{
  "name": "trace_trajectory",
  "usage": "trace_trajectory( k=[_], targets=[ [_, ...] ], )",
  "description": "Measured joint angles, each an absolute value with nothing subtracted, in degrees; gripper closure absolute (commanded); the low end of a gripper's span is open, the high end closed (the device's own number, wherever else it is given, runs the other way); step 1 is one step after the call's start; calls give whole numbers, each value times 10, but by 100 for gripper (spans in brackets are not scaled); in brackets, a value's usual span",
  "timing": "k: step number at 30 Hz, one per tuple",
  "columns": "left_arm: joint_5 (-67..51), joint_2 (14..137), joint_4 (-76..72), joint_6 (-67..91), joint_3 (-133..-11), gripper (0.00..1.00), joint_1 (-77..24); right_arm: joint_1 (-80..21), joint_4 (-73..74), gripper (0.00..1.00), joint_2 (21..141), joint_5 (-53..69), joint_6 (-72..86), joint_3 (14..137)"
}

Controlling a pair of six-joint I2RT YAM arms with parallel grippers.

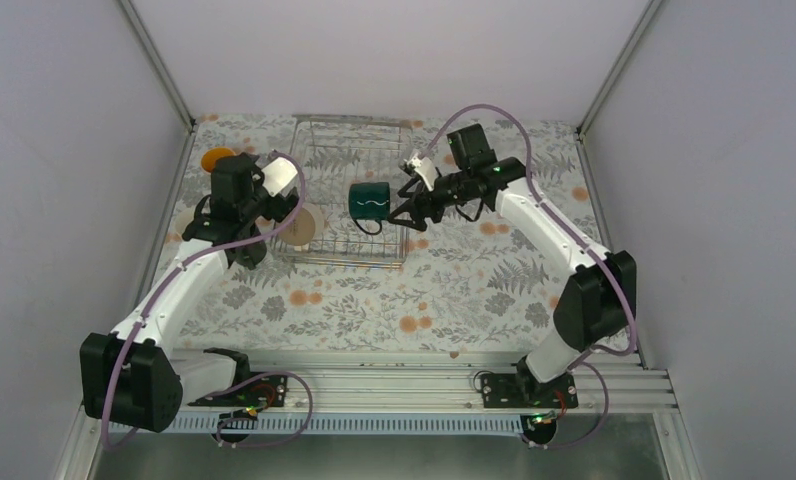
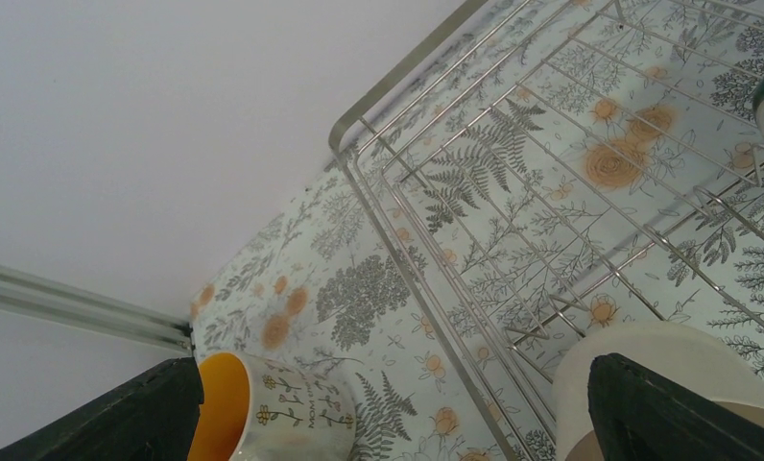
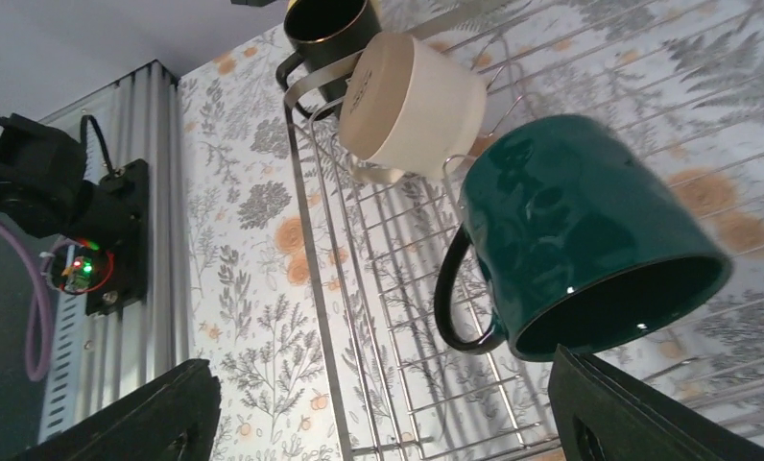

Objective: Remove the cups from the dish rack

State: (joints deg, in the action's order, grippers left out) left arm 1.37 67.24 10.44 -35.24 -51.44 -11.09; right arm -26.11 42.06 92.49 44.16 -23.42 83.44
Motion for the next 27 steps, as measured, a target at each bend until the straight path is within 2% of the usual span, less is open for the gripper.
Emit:
trace_trajectory(
  k=[9, 14, 17, 19, 23, 27],
  targets=[
    [13, 663, 116, -354, -514, 0, -111, -246, 400, 14, 994, 510, -239, 808],
    [13, 660, 117, -353, -514, 0, -111, -246, 404, 15, 1069, 533, -239, 848],
    [13, 658, 117, -353, -514, 0, -111, -246, 404, 19, 1104, 548, -239, 880],
    [13, 656, 117, -353, -514, 0, -111, -246, 406, 29, 1122, 559, -237, 904],
    [12, 656, 117, -353, -514, 0, -111, -246, 393, 60, 1145, 567, -223, 932],
    [-3, 648, 117, -354, -514, 0, -111, -246, 366, 85, 1148, 557, -197, 930]
  ],
)
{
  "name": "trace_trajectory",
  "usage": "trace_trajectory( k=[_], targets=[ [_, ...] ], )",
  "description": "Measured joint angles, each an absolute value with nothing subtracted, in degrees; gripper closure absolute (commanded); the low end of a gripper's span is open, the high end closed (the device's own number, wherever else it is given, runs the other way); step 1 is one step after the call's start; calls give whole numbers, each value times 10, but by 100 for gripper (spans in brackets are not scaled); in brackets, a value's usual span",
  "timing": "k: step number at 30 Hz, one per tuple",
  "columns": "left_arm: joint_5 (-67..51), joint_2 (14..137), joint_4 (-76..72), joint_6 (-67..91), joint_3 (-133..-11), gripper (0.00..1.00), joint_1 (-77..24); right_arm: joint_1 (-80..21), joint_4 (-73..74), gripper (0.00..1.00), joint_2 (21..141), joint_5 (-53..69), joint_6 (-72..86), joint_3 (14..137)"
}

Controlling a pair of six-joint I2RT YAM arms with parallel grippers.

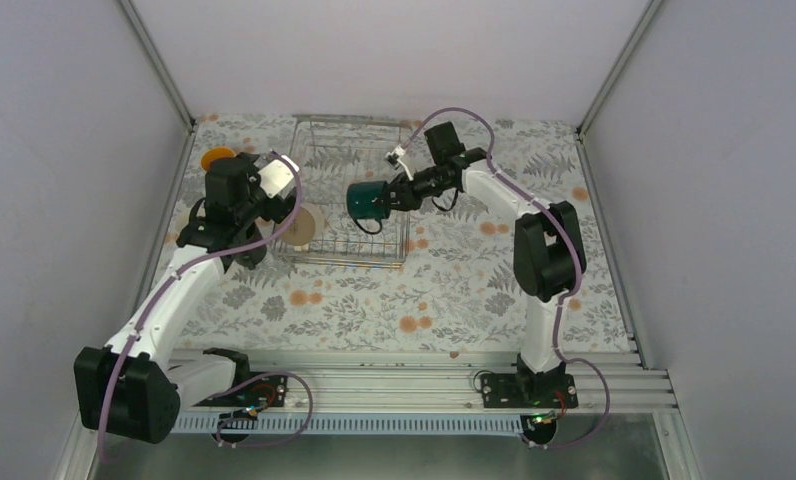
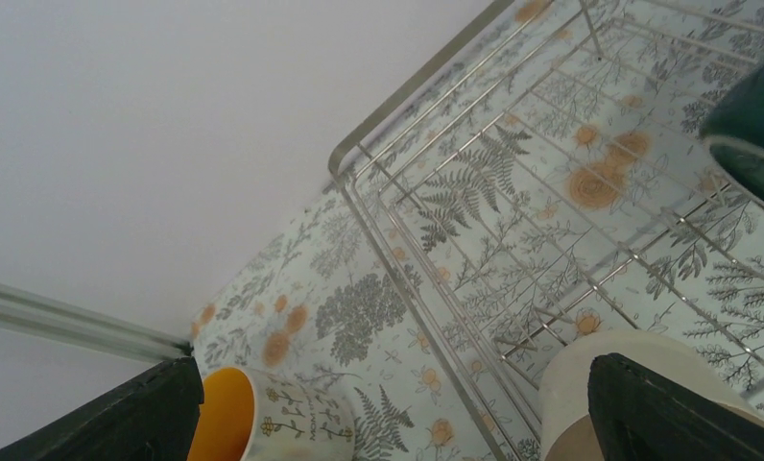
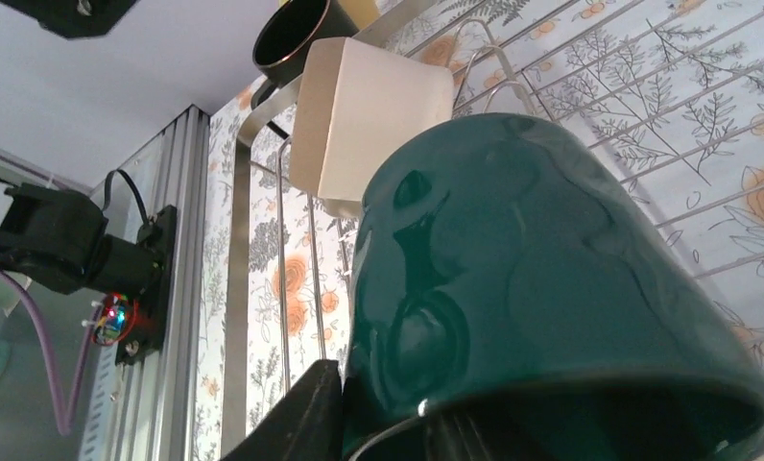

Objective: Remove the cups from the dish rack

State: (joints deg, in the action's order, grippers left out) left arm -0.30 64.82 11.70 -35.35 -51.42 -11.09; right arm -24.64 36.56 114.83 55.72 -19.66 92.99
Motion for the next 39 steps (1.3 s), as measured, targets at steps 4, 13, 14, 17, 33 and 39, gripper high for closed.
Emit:
trace_trajectory(
  k=[4, 13, 14, 17, 33, 39],
  targets=[
    [-15, 639, 116, -354, -514, 0, -111, -247, 356, 96, 1148, 568, -173, 926],
    [-15, 640, 111, -354, -514, 0, -111, -244, 360, 96, 1096, 521, -153, 908],
    [-15, 640, 111, -354, -514, 0, -111, -241, 364, 96, 1081, 511, -153, 908],
    [-11, 640, 109, -354, -514, 0, -111, -222, 401, 96, 1037, 483, -157, 933],
    [43, 622, 102, -371, -515, 0, -111, -13, 590, 96, 1065, 174, -278, 1128],
    [53, 617, 110, -371, -515, 0, -111, 16, 640, 96, 1115, 55, -321, 1082]
  ],
)
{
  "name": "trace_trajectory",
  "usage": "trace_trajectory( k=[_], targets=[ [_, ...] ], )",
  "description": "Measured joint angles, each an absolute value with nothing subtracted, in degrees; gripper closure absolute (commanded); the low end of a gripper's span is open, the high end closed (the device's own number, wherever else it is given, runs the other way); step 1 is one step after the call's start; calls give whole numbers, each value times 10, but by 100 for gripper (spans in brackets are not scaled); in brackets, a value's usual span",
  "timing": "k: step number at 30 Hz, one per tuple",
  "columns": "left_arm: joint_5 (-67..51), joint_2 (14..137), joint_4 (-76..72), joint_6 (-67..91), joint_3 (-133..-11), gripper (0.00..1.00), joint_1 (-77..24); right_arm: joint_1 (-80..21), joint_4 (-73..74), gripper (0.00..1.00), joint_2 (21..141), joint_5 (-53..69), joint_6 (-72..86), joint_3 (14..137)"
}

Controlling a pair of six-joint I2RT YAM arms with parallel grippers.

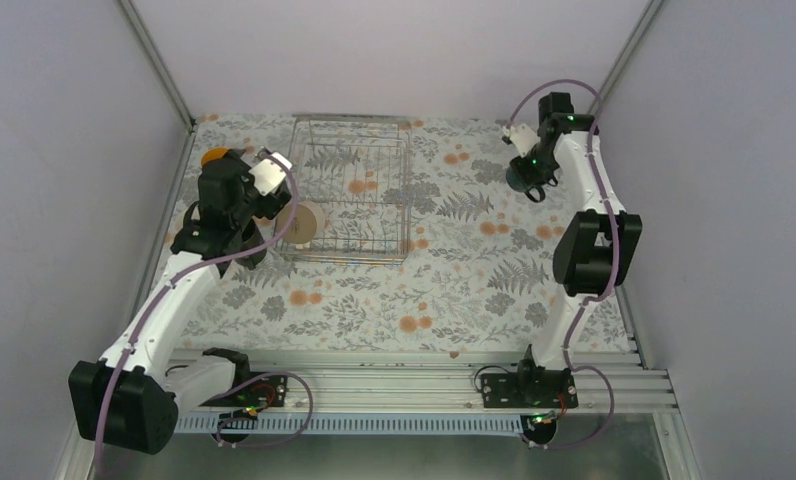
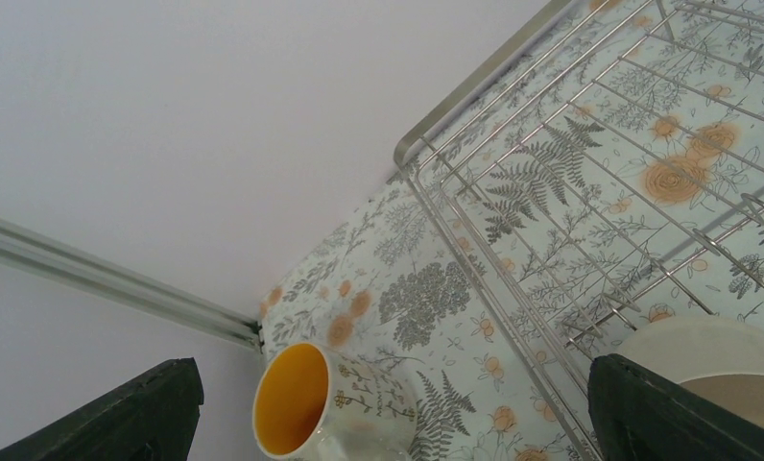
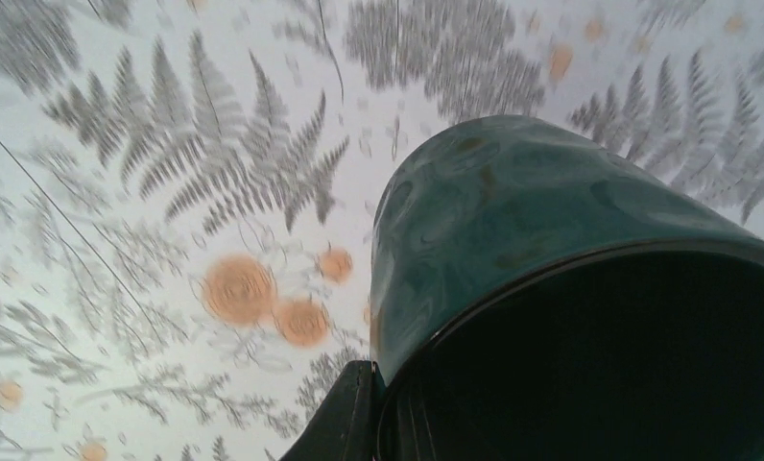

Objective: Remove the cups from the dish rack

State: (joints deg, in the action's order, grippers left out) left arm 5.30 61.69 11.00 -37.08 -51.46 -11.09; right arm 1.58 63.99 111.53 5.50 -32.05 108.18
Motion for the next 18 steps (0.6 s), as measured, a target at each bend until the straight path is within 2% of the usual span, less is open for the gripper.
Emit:
trace_trajectory(
  k=[18],
  targets=[
    [49, 578, 159, -407, -502, 0, -110, 31, 635, 96, 1210, -31, -358, 1047]
  ],
)
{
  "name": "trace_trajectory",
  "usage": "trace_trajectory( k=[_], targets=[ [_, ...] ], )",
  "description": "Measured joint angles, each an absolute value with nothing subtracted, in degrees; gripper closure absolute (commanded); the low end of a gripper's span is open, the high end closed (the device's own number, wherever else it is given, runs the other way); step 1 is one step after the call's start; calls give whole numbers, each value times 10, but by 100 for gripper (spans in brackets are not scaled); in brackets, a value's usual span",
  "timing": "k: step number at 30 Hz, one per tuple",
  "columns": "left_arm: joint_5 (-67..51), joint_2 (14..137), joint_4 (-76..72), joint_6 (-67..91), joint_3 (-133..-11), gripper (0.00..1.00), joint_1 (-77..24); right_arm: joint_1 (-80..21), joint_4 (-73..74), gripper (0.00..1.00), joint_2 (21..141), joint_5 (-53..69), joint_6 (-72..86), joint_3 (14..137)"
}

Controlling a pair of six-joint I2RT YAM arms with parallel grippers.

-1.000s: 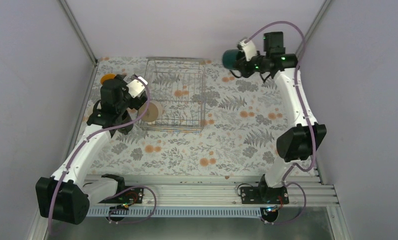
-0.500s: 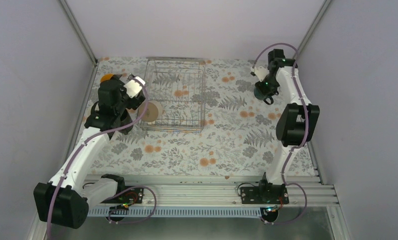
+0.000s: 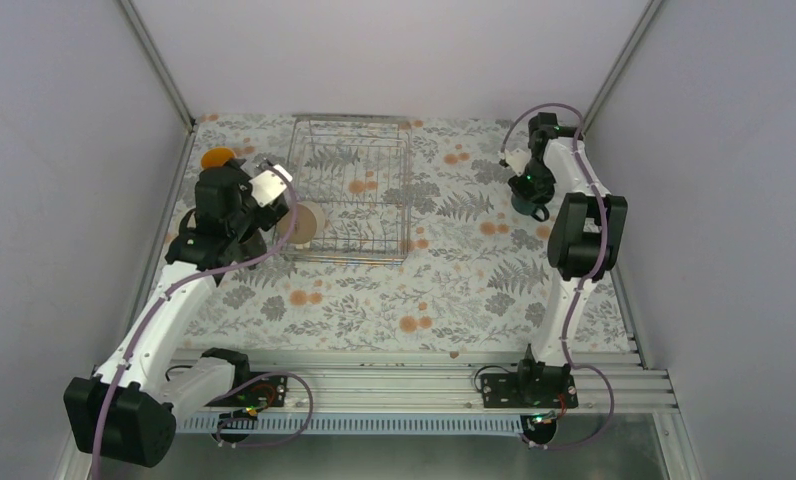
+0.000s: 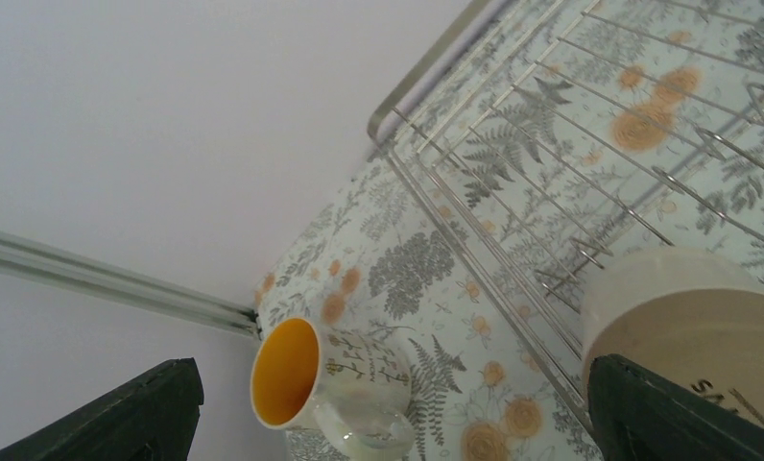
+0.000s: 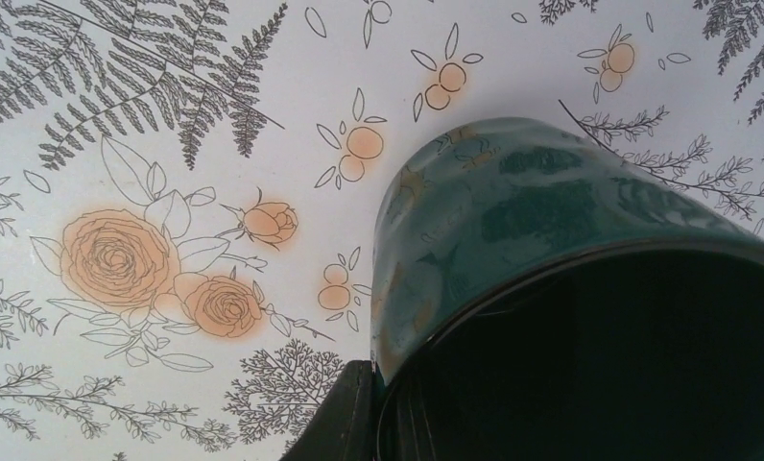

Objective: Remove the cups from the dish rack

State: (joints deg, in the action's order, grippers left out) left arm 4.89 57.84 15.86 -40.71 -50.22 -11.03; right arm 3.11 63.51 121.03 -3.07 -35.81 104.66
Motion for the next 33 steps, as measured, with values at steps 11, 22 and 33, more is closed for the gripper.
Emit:
trace_trajectory(
  k=[11, 22, 33],
  targets=[
    [18, 606, 240, -431, -511, 0, -110, 32, 611, 24, 1207, -43, -354, 1047],
    [-3, 660, 307, -439, -555, 0, -111, 23, 582, 0, 1040, -37, -330, 1039],
    [-56, 737, 415, -446, -622, 0, -153, -31, 559, 0, 941, 46, -299, 933]
  ],
)
